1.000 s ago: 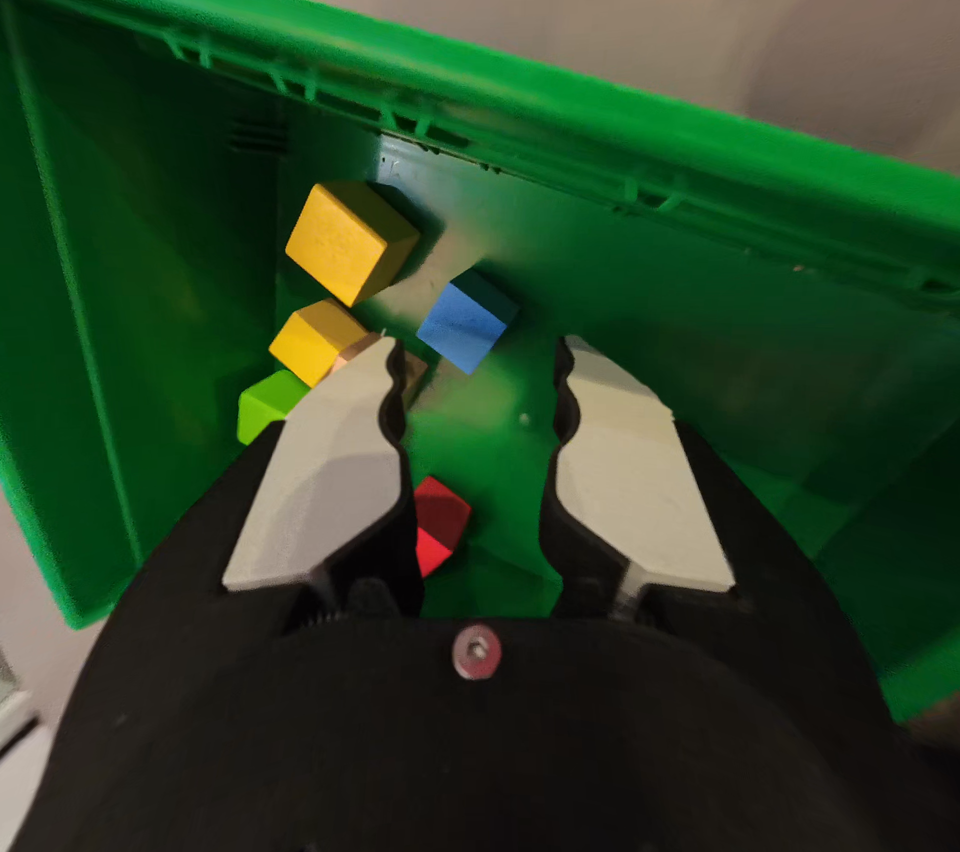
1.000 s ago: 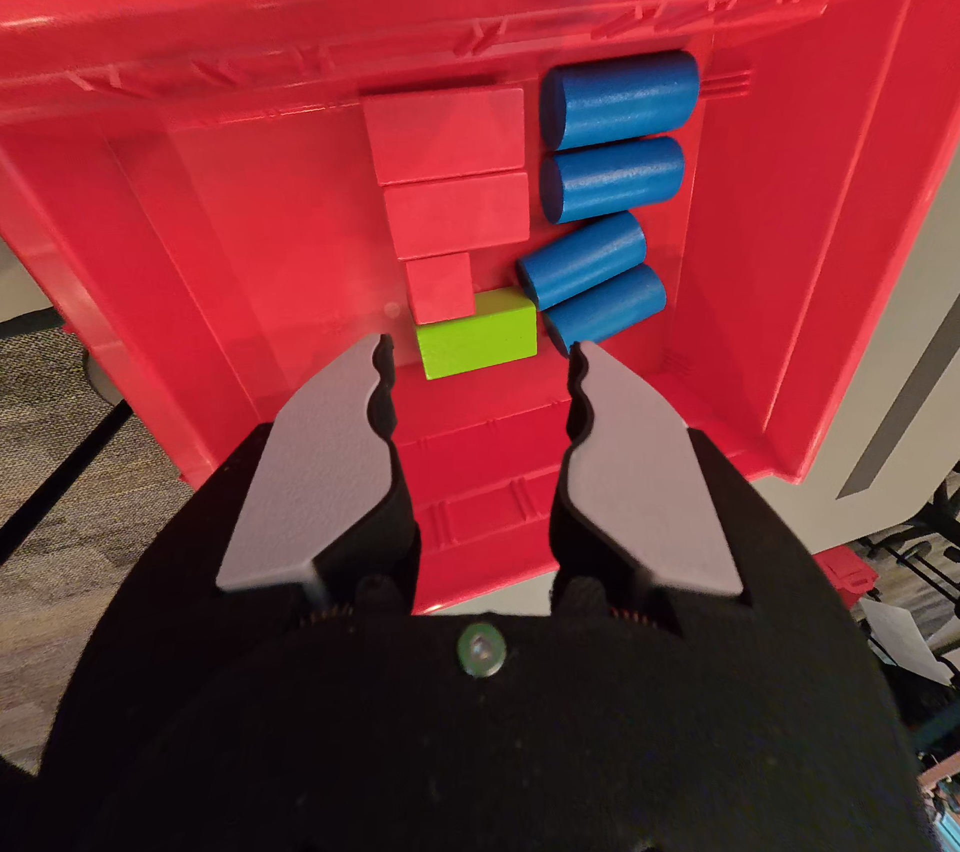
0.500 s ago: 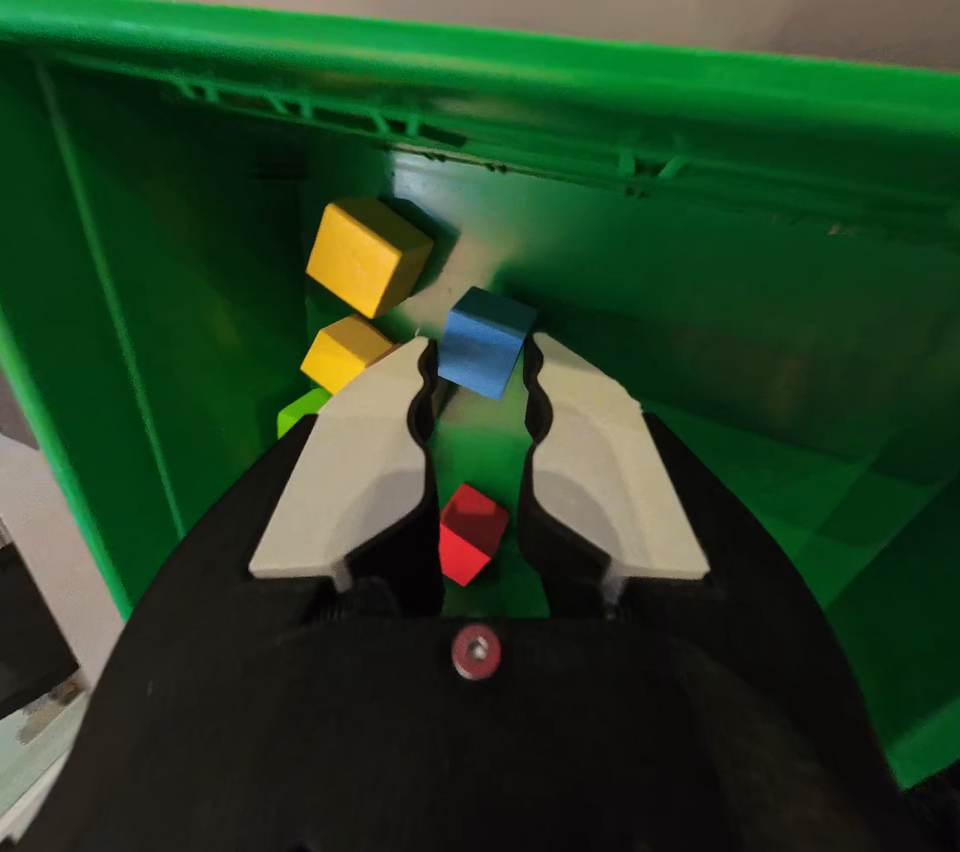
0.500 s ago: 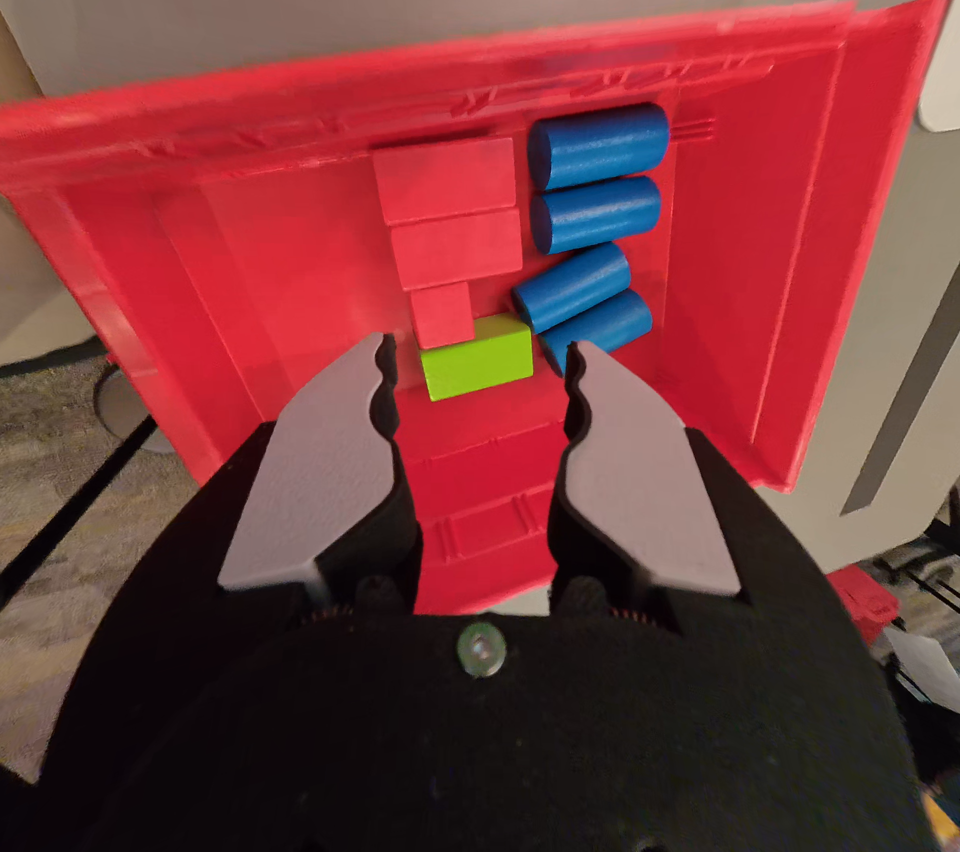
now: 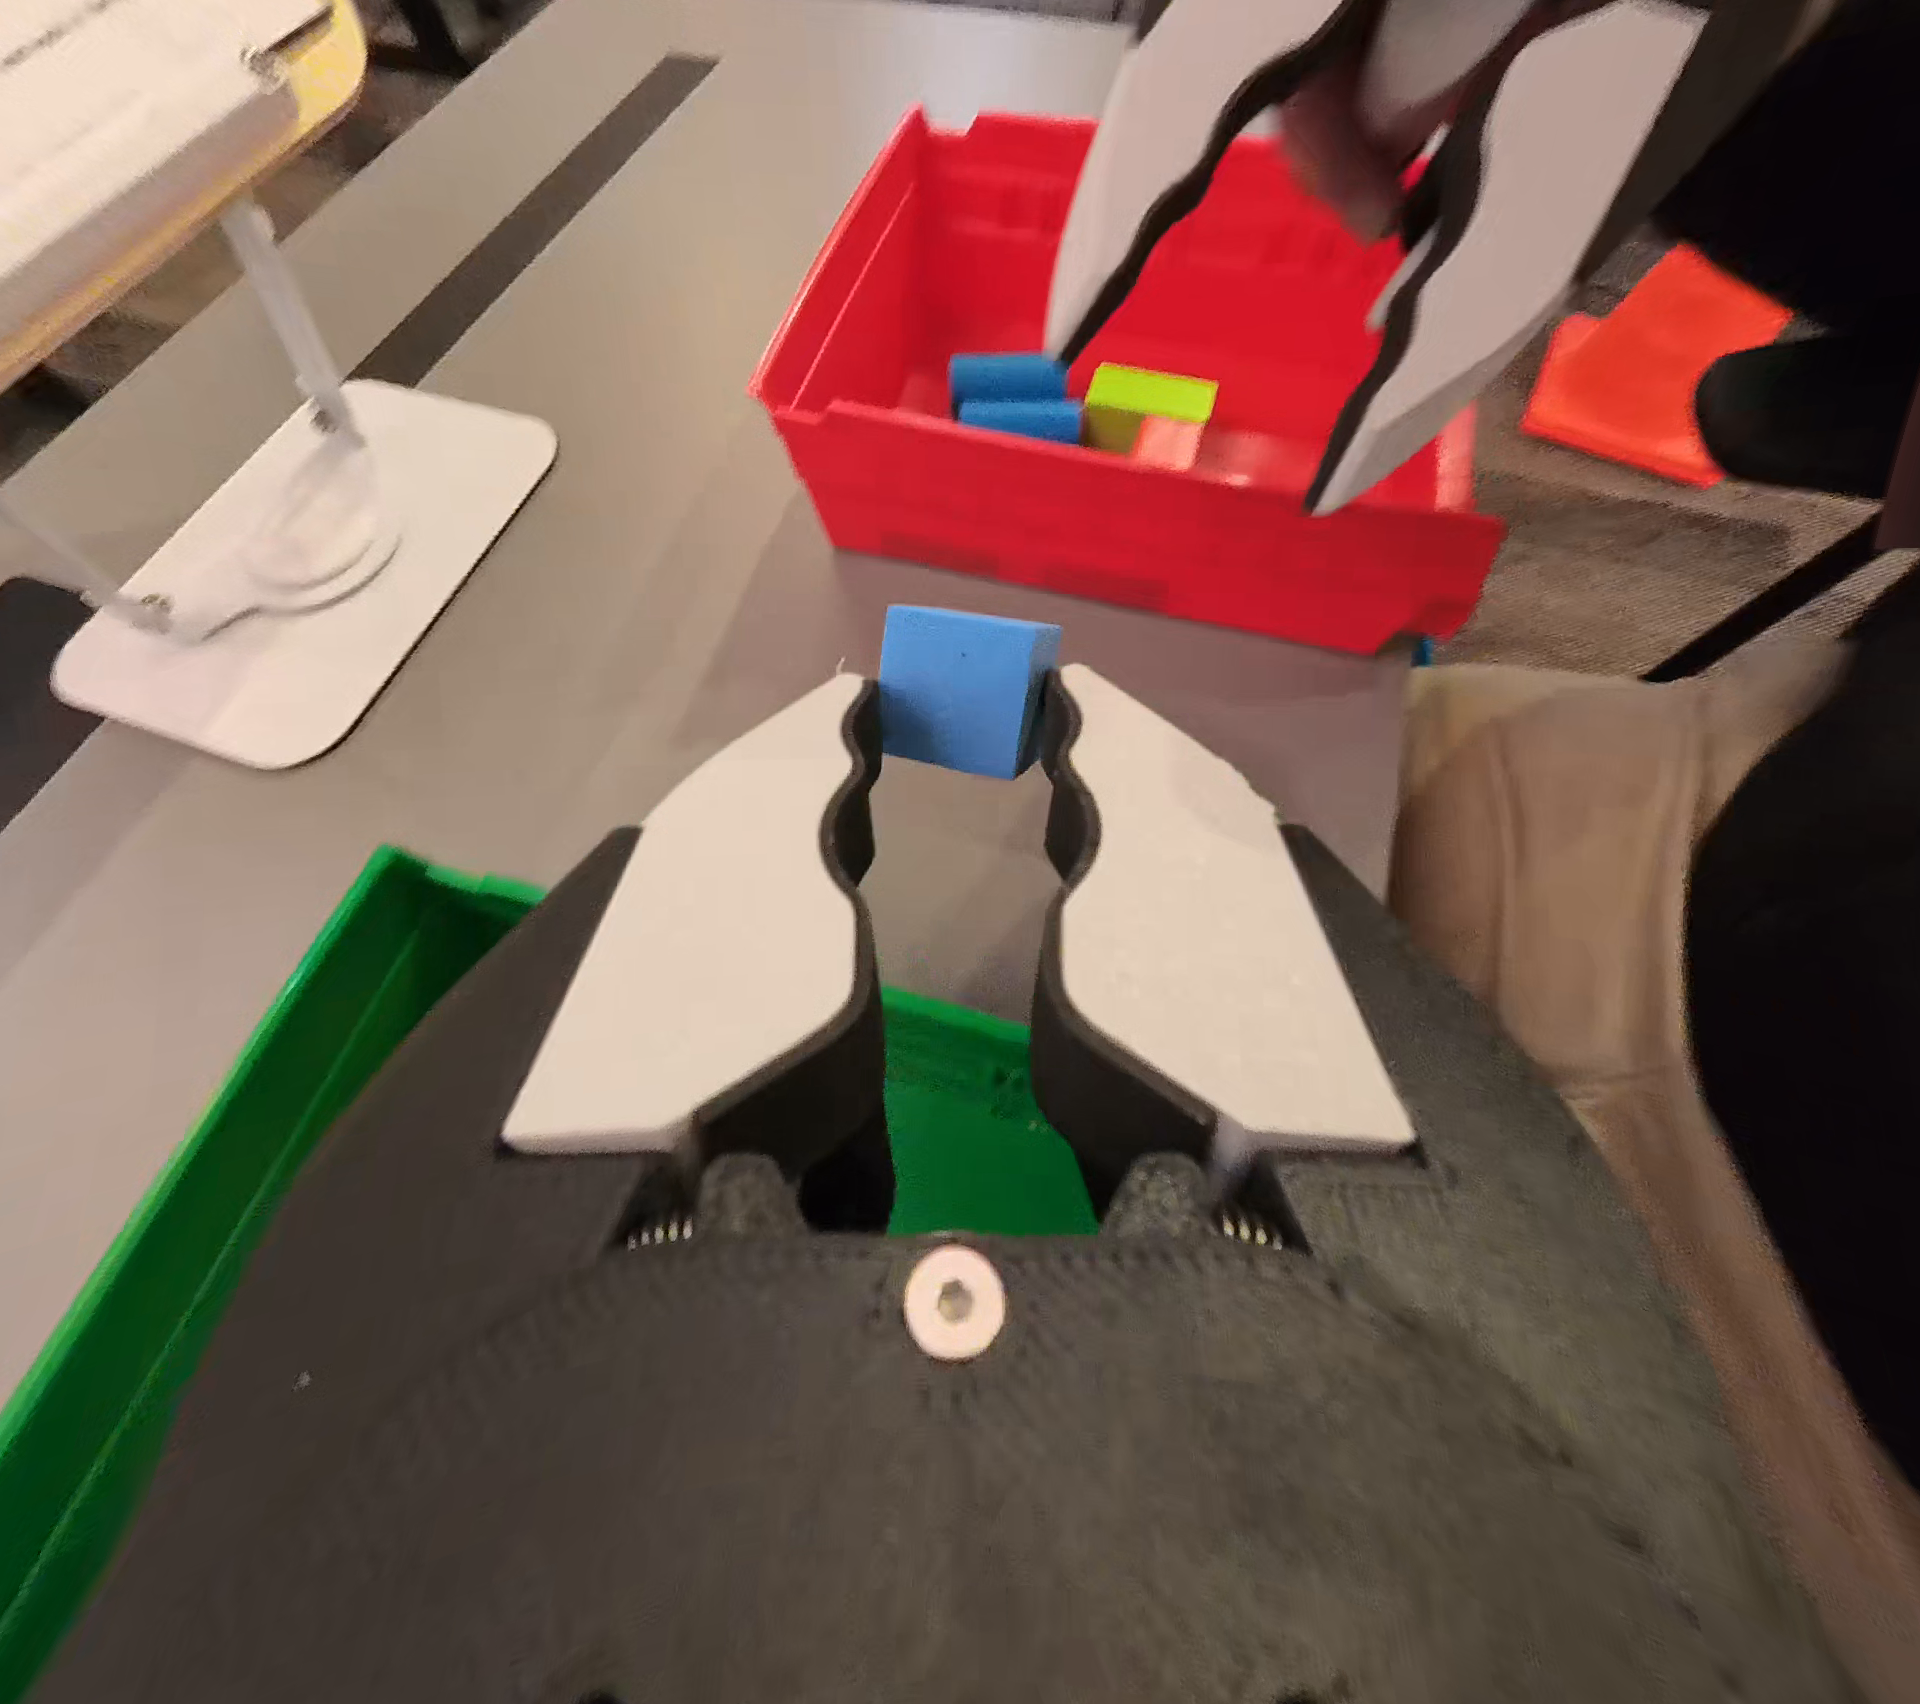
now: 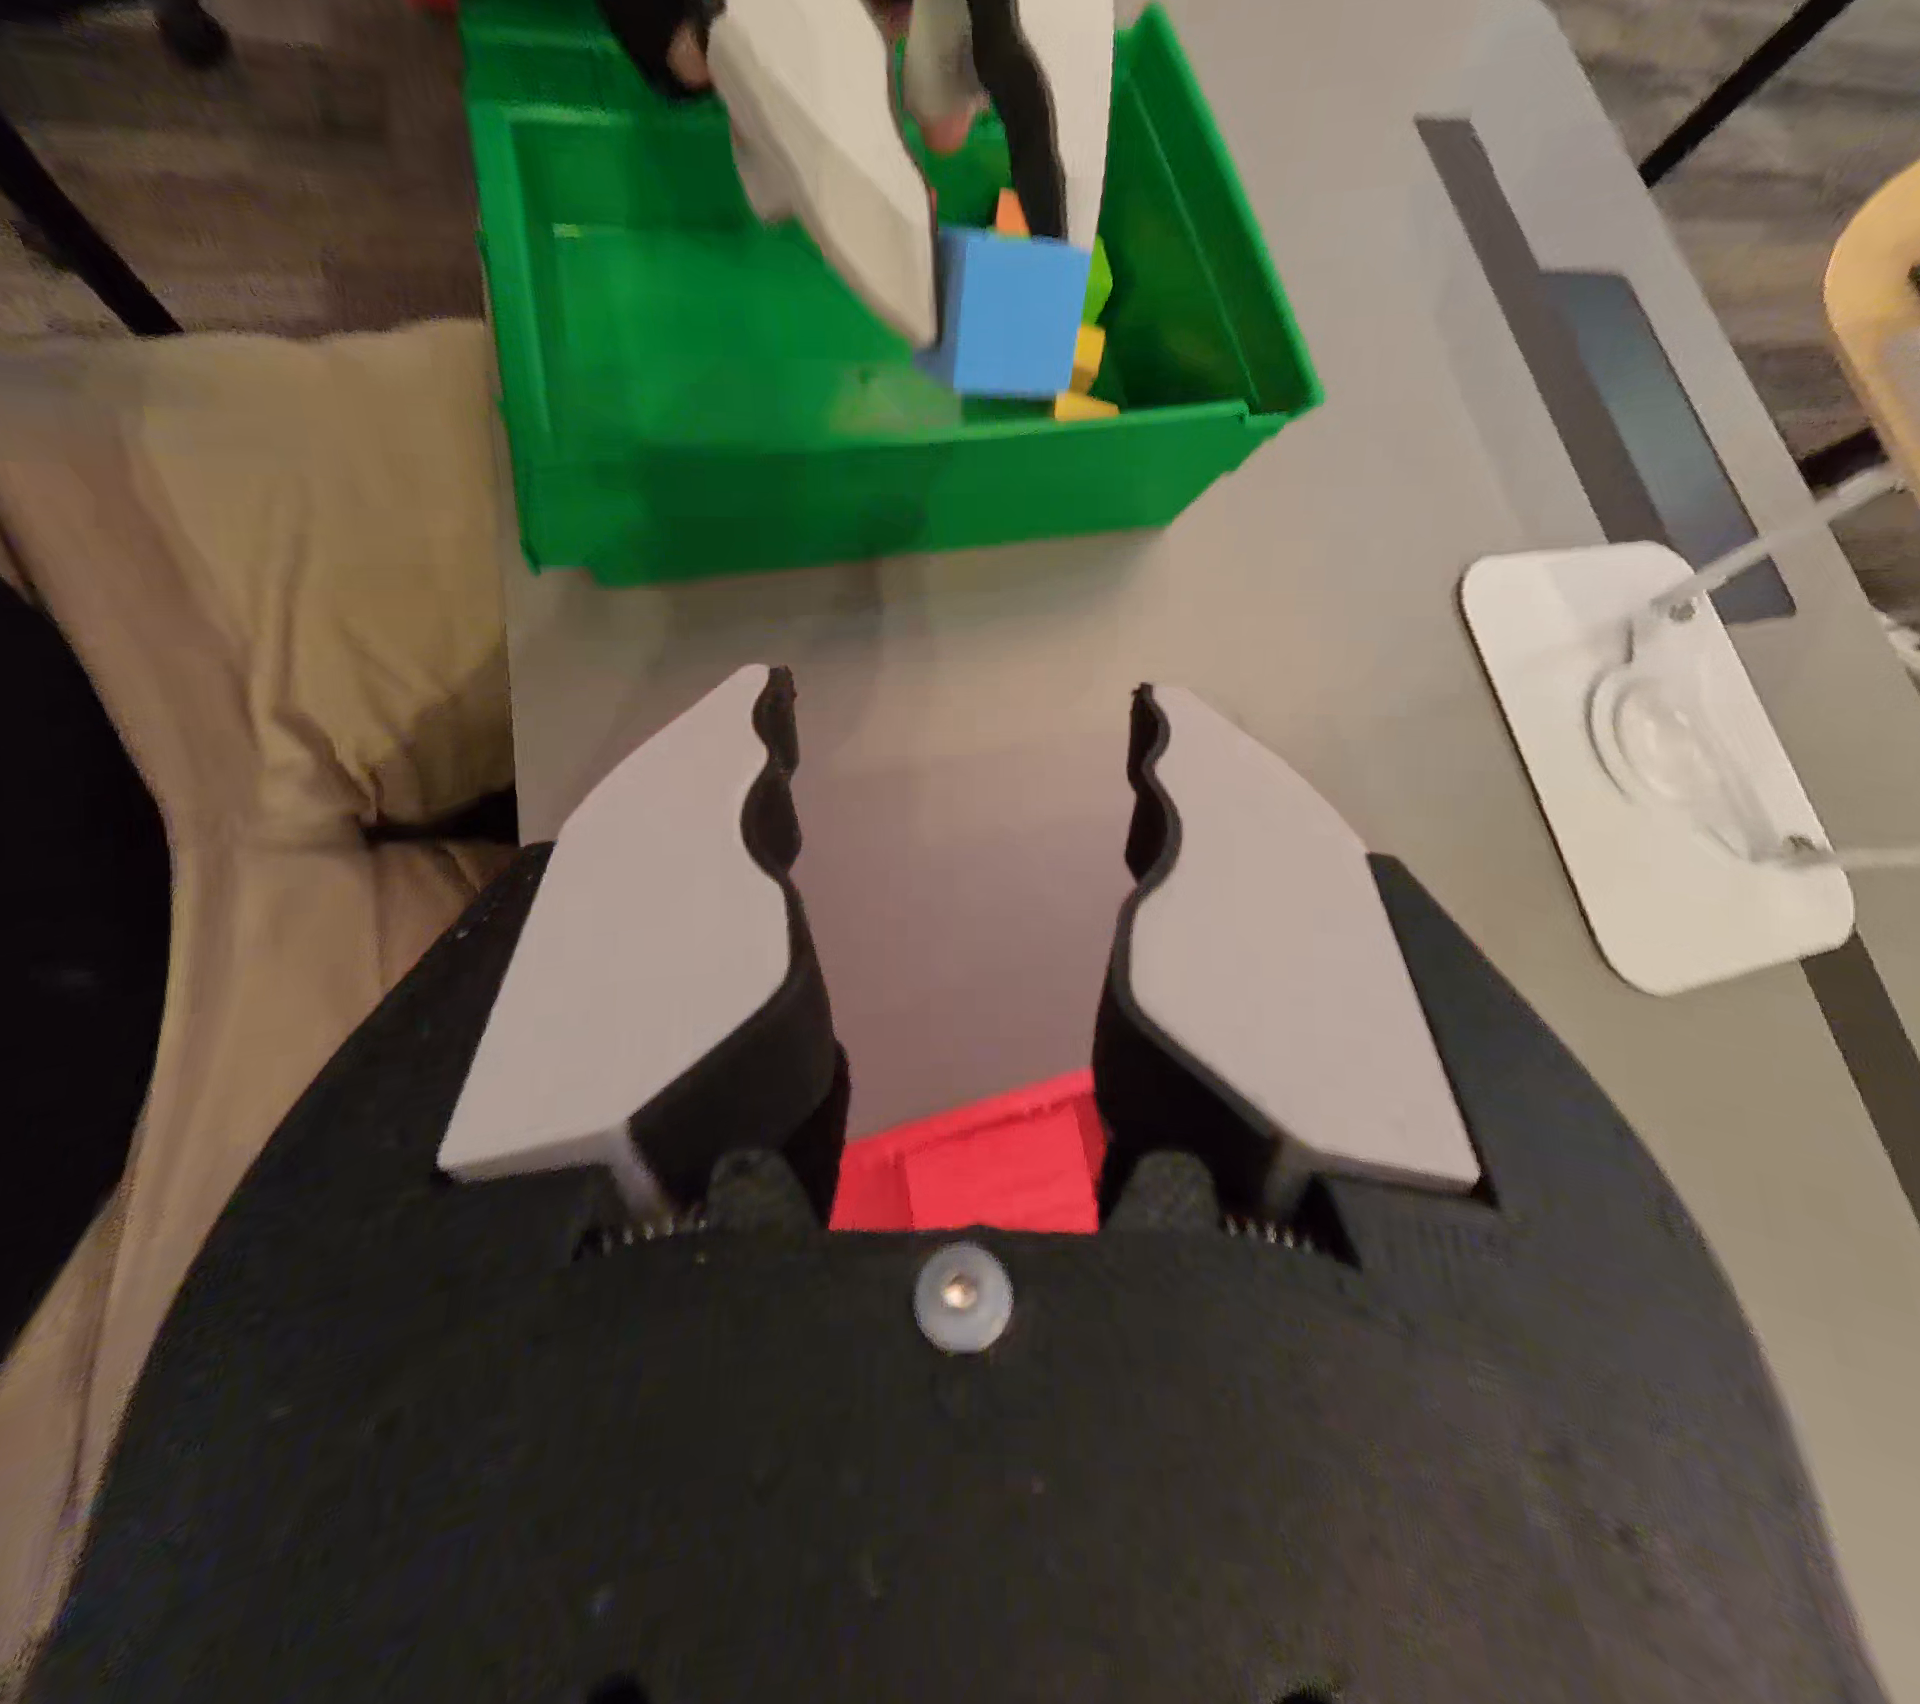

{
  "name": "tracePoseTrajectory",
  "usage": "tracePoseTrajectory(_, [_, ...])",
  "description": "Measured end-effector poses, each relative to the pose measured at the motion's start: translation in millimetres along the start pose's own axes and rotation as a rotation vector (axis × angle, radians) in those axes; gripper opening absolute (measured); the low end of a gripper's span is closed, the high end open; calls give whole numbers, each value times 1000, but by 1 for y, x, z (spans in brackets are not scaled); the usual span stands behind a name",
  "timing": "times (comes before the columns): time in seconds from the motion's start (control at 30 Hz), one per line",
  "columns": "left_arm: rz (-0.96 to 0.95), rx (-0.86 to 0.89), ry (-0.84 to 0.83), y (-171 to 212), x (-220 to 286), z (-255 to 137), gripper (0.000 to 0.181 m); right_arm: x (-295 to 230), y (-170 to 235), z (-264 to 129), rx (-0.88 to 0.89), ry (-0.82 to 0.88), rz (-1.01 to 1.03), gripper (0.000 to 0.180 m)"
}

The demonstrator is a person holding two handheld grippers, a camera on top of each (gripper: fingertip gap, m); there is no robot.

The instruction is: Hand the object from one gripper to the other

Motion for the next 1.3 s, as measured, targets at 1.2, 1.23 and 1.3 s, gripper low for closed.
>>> tracePoseTrajectory(1.2, [22, 214, 151, -49, 48, 3, 28, -9, -26, -21, 246, -175, 69, 26])
tracePoseTrajectory(1.23, [24, 215, 145, -48, 47, 2, 28, -7, -23, -25, 234, -170, 66, 26])
tracePoseTrajectory(1.3, [27, 213, 139, -48, 46, 0, 28, 0, -11, -36, 180, -144, 44, 26])
Point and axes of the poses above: each gripper's, where its closed fingertips meet, z out along the fingers, y out of its underside, x = y × z across the jaws, the point moved 2 cm from there along -z, back along the fingers, and after that the axes turned 1 degree about x, right-handed, at the moved point
